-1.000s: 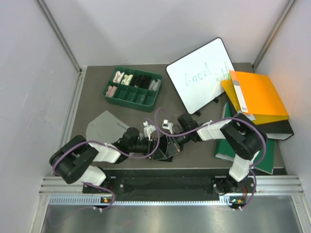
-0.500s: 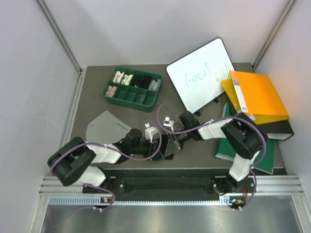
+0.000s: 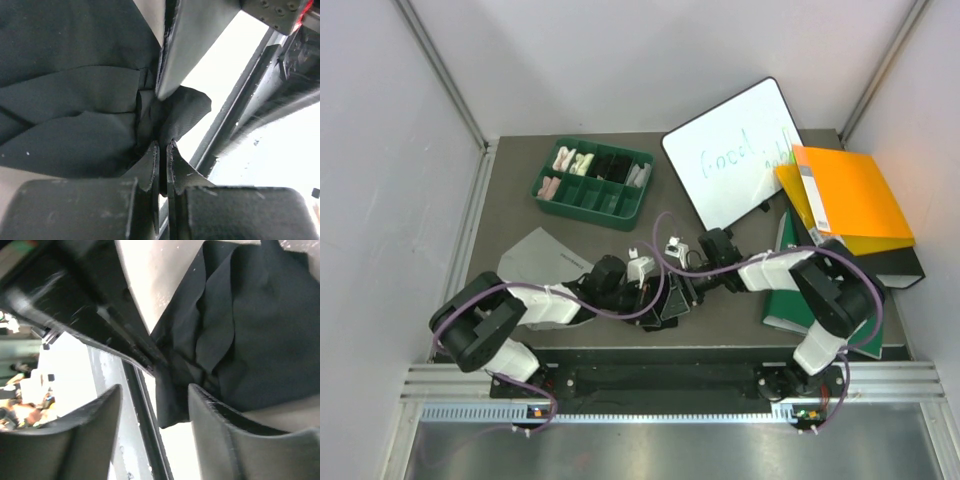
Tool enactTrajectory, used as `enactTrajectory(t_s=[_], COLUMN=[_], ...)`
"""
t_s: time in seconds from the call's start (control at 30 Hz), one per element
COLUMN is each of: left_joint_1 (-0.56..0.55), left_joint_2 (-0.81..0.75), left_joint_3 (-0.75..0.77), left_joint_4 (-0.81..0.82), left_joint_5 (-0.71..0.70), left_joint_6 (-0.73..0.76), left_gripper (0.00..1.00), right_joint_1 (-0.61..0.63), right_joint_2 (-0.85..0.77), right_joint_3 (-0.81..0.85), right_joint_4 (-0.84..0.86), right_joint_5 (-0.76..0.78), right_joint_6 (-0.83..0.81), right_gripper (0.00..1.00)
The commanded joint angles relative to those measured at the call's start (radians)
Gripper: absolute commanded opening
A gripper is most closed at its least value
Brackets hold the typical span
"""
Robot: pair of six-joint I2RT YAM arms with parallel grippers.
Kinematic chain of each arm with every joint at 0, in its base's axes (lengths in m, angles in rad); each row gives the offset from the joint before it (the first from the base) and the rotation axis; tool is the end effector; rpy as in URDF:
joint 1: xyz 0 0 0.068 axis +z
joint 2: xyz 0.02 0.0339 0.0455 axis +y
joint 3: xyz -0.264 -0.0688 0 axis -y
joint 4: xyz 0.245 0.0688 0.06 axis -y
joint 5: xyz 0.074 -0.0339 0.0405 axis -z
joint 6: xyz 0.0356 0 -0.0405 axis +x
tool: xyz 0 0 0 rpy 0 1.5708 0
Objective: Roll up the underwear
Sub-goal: Roll the underwear to the center of the board.
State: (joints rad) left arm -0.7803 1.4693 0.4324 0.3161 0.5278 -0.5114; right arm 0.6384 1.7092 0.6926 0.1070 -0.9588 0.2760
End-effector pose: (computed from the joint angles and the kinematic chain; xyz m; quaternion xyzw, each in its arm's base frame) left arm 0.1638 -0.1874 0.1266 0.2245 0.8571 -0.4294 0.1748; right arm 0.2190 0.1988 0.1237 -0.2985 0.7985 0.5186 0.0658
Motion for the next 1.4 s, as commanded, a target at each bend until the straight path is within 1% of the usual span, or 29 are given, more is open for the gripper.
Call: enactTrajectory(t_s=[0.0, 0.1, 0.17, 0.27, 0.4, 0.63, 0.73, 0.77, 0.83, 0.87, 0.9, 0.93, 0.97, 1.03, 1.07, 1.13, 1.17, 1.3, 1.37], left_joint_1=[0.027, 0.059, 0.081, 0.096, 0.113, 0.139, 0.148, 0.15, 0.151, 0.153, 0.153, 0.154, 0.156, 0.161, 0.162, 0.17, 0.171, 0.182, 0.185], left_joint_2=[0.048, 0.065, 0.081, 0.103, 0.132, 0.151, 0.154, 0.155, 0.157, 0.155, 0.154, 0.149, 0.146, 0.117, 0.102, 0.048, 0.027, -0.088, -0.15], left_joint_3=[0.029, 0.031, 0.034, 0.037, 0.025, 0.014, 0.014, 0.012, 0.009, 0.006, 0.006, 0.005, 0.003, 0.0, 0.0, 0.012, 0.019, 0.054, 0.071], left_joint_4=[-0.06, -0.055, -0.055, -0.042, 0.017, 0.067, 0.084, 0.092, 0.104, 0.107, 0.116, 0.12, 0.121, 0.12, 0.115, 0.066, 0.043, -0.096, -0.167], left_joint_5=[0.052, 0.116, 0.138, 0.176, 0.224, 0.264, 0.273, 0.274, 0.278, 0.278, 0.276, 0.273, 0.271, 0.25, 0.242, 0.198, 0.181, 0.075, 0.016], left_joint_6=[-0.024, -0.045, -0.059, -0.082, -0.125, -0.174, -0.188, -0.19, -0.203, -0.207, -0.216, -0.219, -0.222, -0.23, -0.231, -0.222, -0.214, -0.141, -0.118], left_gripper=[0.0, 0.0, 0.0, 0.0, 0.0, 0.0, 0.0, 0.0, 0.0, 0.0, 0.0, 0.0, 0.0, 0.09, 0.19, 0.31, 0.4, 0.56, 0.61], right_joint_1=[-0.011, -0.008, -0.005, 0.02, 0.049, 0.086, 0.101, 0.104, 0.109, 0.11, 0.109, 0.109, 0.11, 0.11, 0.109, 0.109, 0.109, 0.083, 0.054], right_joint_2=[-0.131, -0.155, -0.157, -0.152, -0.14, -0.137, -0.123, -0.119, -0.103, -0.1, -0.092, -0.091, -0.089, -0.091, -0.092, -0.095, -0.095, -0.092, -0.079], right_joint_3=[-0.088, -0.151, -0.169, -0.169, -0.166, -0.169, -0.174, -0.176, -0.179, -0.182, -0.182, -0.182, -0.18, -0.174, -0.163, -0.15, -0.133, -0.087, -0.07], right_joint_4=[0.152, 0.259, 0.287, 0.286, 0.29, 0.218, 0.195, 0.188, 0.188, 0.191, 0.192, 0.194, 0.192, 0.18, 0.174, 0.152, 0.143, 0.054, 0.034], right_joint_5=[0.057, 0.066, 0.083, 0.112, 0.137, 0.209, 0.249, 0.267, 0.278, 0.281, 0.281, 0.279, 0.279, 0.281, 0.285, 0.279, 0.282, 0.296, 0.273], right_joint_6=[-0.02, 0.009, 0.008, -0.02, -0.029, -0.063, -0.069, -0.07, -0.064, -0.057, -0.052, -0.049, -0.037, -0.018, 0.011, 0.047, 0.096, 0.21, 0.262], right_gripper=[0.64, 0.67, 0.68, 0.68, 0.68, 0.62, 0.54, 0.48, 0.42, 0.34, 0.3, 0.2, 0.13, 0.0, 0.0, 0.0, 0.0, 0.0, 0.0])
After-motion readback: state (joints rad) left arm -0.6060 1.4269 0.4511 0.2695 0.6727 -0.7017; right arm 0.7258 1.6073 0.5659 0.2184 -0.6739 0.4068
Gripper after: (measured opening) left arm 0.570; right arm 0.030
